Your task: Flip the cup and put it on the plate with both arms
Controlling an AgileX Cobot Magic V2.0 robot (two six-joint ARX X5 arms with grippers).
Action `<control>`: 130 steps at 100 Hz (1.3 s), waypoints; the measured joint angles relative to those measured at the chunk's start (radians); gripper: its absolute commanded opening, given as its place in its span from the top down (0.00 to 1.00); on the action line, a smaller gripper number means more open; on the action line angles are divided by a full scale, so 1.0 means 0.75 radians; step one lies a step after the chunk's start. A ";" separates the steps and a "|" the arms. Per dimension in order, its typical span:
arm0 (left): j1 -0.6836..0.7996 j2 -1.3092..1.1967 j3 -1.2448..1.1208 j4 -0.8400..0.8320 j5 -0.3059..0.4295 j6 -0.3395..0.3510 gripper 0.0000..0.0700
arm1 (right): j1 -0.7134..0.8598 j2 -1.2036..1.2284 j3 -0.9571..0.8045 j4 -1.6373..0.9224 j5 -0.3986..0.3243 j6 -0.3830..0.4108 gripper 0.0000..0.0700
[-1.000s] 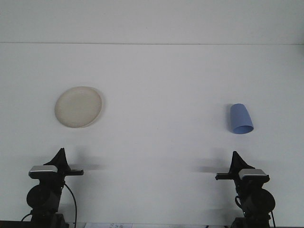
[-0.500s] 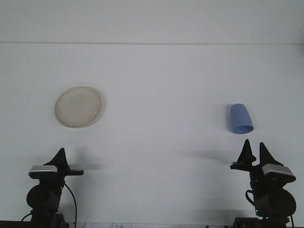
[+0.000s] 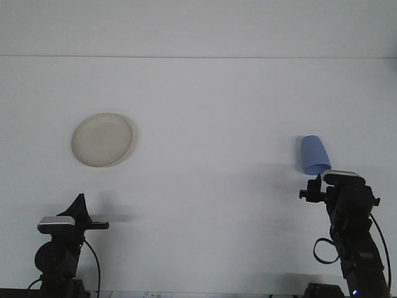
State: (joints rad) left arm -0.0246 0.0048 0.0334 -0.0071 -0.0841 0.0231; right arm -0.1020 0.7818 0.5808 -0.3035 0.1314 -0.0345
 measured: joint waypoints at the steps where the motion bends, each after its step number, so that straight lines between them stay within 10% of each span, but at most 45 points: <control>1: 0.000 0.000 0.000 0.000 0.000 0.000 0.98 | -0.008 0.014 0.000 0.002 -0.001 -0.003 0.30; 87: 0.000 0.000 0.000 0.000 0.000 0.000 0.98 | -0.294 0.900 0.000 0.954 -0.373 -0.215 0.32; 112: 0.000 0.000 0.000 0.000 0.000 0.000 0.98 | -0.294 1.054 0.000 1.248 -0.503 -0.218 0.95; 130: 0.000 0.000 0.000 0.000 0.000 0.000 0.98 | -0.294 1.056 0.000 1.296 -0.525 -0.187 1.00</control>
State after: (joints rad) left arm -0.0246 0.0048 0.0334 -0.0071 -0.0841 0.0231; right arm -0.3225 1.5738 0.5808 0.6685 -0.2623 -0.1745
